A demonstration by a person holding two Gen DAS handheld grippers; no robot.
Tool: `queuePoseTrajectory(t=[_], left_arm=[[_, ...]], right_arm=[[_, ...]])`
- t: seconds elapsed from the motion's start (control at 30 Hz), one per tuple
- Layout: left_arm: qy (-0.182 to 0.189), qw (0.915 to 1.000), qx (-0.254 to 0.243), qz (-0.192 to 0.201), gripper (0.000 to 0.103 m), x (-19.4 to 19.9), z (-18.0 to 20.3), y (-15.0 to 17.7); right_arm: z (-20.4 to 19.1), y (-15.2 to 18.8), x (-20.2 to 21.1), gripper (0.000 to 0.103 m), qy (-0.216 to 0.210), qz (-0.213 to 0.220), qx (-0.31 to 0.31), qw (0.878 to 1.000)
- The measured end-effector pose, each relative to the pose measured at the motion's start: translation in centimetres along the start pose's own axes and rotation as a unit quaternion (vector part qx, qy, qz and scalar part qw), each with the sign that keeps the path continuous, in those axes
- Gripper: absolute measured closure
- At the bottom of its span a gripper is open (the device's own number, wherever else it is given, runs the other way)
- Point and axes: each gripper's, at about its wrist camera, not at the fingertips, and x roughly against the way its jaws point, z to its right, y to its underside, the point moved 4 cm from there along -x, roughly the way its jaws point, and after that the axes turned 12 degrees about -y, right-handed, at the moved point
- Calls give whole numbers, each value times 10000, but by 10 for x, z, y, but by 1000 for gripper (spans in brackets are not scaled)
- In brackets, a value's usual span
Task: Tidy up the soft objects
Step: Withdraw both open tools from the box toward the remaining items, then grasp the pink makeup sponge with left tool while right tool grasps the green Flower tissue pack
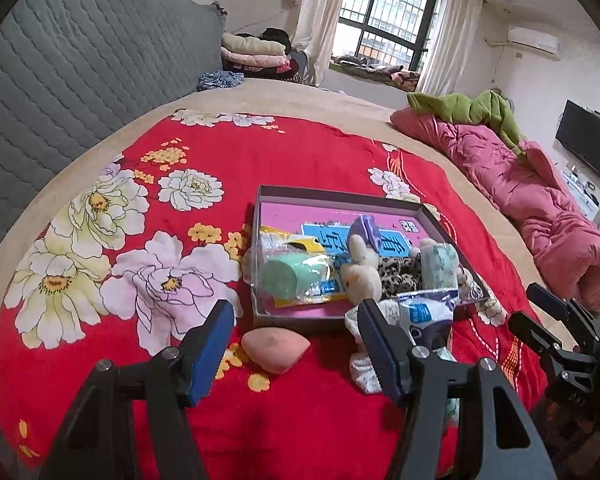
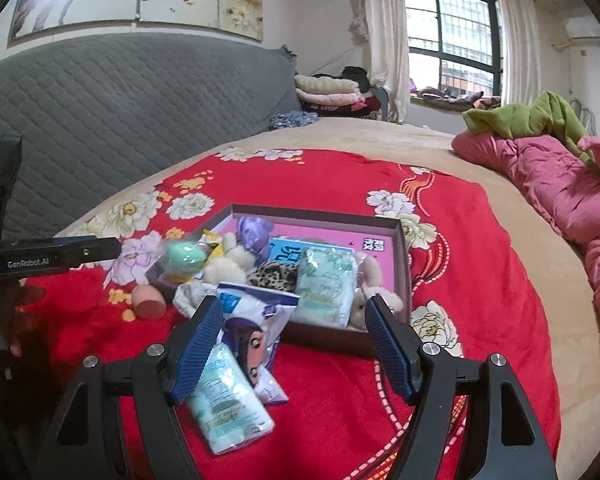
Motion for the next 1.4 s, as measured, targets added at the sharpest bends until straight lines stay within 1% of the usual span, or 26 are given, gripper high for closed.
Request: queuePoseTrajectory(t=[0.2,0.57,0.87,1.13,1.4], left_arm=[[-2,10000,-95,-17,39,5,2,5],[-39,9996,-218,-161,39,7,5,17],[-24,9990,-356,-269,39,9,13,27],[-28,9983,-455,-375,39,3,17,32],[-36,9972,-385,-645,39,-13,13,40]], right_arm=[[-12,4,3,28,-90,-52,92,9999],[-28,13,12,28,-299,-143,145,9993],[-36,18,14,28,-407,-220,176,9988],[-41,28,3,28,-560,-498,226,9969],[-49,41,-14,28,-719,-822,353,9934]])
